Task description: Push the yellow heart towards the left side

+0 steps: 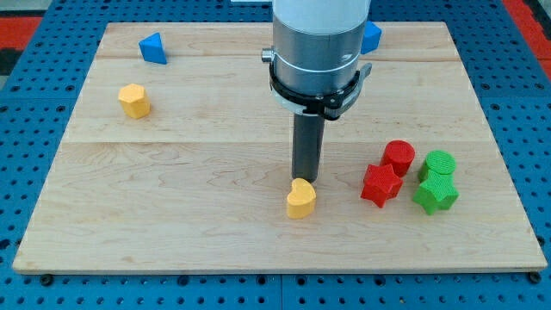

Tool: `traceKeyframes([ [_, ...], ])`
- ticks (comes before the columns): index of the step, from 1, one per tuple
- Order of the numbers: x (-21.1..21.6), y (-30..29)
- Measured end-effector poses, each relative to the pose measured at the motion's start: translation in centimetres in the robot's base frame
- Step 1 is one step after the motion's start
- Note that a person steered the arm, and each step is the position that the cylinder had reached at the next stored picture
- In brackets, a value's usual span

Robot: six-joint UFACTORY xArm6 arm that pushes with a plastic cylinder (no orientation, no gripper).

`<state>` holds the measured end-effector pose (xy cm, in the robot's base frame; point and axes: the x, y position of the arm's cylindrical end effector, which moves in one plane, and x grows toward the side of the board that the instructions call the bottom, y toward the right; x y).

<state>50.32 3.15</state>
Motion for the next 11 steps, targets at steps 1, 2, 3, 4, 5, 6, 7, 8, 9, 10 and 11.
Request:
traceKeyframes([
  [1,0.0,0.0],
  [2,0.2,0.1],
  [3,2.0,1.7],
  [4,4.0,2.9],
  [5,6.5,2.8],
  [6,5.3,1.2],
  [7,3.1,-0.5],
  [8,2.3,-3.0],
  [9,1.1,-7.4],
  [10,0.0,-12.1],
  [11,0.0,-15.2],
])
